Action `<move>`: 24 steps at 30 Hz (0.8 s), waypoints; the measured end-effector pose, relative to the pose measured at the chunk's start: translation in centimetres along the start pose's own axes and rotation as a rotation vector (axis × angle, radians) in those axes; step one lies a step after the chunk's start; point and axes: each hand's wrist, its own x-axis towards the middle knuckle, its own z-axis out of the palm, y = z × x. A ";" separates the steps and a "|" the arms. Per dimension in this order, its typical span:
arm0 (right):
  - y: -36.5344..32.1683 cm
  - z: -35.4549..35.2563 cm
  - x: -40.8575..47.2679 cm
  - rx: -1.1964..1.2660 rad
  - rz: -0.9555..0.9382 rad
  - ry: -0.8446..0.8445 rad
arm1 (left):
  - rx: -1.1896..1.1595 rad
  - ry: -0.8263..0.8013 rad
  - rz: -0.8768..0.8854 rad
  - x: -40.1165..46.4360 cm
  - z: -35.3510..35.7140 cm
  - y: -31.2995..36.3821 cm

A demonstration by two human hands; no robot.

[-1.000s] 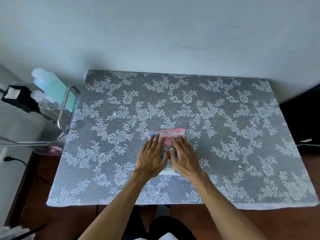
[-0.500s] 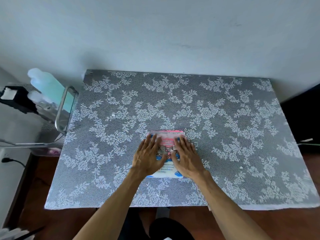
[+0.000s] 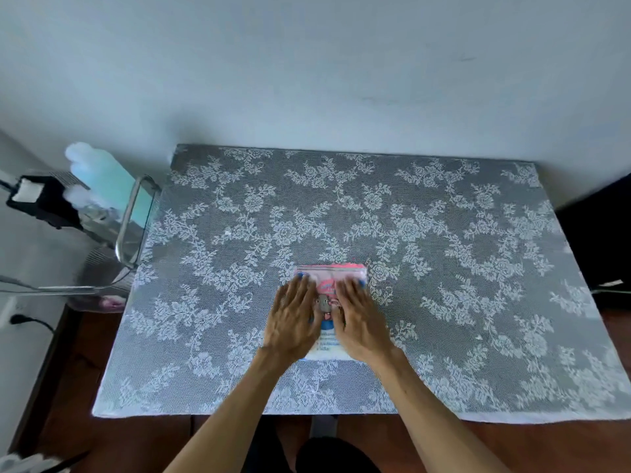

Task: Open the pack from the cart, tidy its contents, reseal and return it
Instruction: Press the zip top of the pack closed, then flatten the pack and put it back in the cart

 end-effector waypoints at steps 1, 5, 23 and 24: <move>0.3 0.2 0.1 -0.023 0.025 -0.022 | 0.012 -0.010 -0.019 0.1 0.1 -0.3; 1.0 0.5 0.7 -0.065 0.088 -0.065 | 0.063 -0.018 -0.030 0.6 0.1 -0.8; 0.1 -0.3 -1.9 0.056 0.004 0.012 | -0.011 -0.005 0.034 -1.6 -0.4 0.8; 0.3 0.0 -1.9 0.043 0.006 0.002 | -0.014 -0.001 0.018 -1.6 -0.2 0.6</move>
